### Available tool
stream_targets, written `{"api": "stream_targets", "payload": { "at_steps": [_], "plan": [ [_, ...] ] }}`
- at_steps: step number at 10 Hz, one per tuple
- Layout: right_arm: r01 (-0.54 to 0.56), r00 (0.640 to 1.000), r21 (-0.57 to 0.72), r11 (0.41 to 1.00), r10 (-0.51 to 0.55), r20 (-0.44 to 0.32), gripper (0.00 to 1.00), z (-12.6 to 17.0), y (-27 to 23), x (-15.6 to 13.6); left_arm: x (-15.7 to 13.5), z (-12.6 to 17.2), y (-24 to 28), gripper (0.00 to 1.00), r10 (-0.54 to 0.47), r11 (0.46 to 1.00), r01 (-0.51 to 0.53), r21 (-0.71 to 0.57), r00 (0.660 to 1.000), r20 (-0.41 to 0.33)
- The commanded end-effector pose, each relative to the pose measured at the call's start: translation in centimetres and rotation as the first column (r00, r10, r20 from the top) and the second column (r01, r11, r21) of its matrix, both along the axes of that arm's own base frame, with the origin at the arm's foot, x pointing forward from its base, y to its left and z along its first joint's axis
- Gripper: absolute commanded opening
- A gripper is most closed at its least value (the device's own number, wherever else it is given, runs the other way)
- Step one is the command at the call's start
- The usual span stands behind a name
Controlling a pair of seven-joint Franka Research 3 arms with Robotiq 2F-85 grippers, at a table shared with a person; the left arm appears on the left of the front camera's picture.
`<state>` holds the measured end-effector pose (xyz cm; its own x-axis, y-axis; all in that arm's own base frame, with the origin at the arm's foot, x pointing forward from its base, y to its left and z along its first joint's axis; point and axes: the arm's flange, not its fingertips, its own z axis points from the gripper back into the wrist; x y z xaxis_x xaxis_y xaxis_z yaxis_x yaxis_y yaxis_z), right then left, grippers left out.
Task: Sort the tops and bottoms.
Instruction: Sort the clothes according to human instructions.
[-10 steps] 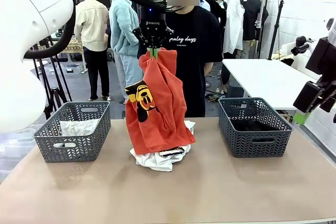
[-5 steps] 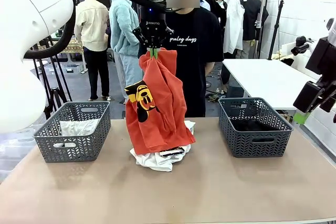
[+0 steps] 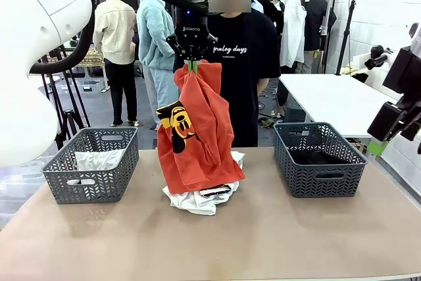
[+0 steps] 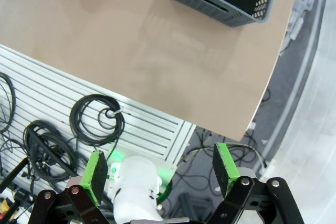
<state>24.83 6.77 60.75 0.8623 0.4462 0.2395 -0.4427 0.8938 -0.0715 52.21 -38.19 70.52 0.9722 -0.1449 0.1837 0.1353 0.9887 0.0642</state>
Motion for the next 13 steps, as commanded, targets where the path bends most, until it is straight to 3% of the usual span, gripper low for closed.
{"api": "stream_targets", "payload": {
  "at_steps": [1, 13],
  "plan": [
    [0.003, 1.0, -0.005, 1.0, -0.003, -0.009, 1.0, -0.15, -0.01, -0.03, -0.1, 0.41, 0.28, 0.0, -0.006, 1.0, 0.006, -0.014, 1.0, -0.001],
    [0.003, 1.0, -0.005, 1.0, -0.003, -0.009, 1.0, -0.15, -0.01, -0.03, -0.1, 0.41, 0.28, 0.0, -0.006, 1.0, 0.006, -0.014, 1.0, -0.001]
  ]
}}
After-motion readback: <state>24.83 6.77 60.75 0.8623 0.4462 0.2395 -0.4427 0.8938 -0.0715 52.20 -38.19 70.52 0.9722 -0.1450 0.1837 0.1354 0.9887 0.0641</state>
